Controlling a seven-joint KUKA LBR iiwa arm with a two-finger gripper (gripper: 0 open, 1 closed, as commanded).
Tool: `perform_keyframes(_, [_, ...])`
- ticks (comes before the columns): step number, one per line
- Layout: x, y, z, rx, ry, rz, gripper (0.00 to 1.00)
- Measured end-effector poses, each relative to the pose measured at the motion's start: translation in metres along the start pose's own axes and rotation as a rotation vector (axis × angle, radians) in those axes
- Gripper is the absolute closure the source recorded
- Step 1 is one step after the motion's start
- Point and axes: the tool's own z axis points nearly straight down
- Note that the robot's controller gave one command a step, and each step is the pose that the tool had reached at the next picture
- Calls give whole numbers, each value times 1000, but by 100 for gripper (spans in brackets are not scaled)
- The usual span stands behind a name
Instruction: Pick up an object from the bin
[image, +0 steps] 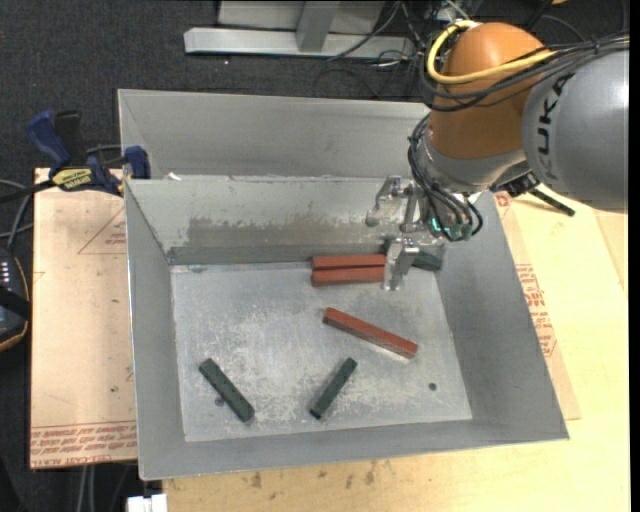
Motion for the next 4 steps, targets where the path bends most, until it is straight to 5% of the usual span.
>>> perform_keyframes(1, [-1, 0, -5, 0, -8, 0, 0])
perform_keyframes(2, [11, 4, 48, 0, -13, -20, 0])
perform_keyframes(3, [0, 1, 137, 1, -19, 49, 100])
perform_keyframes(4, [0, 1, 137, 1, -19, 49, 100])
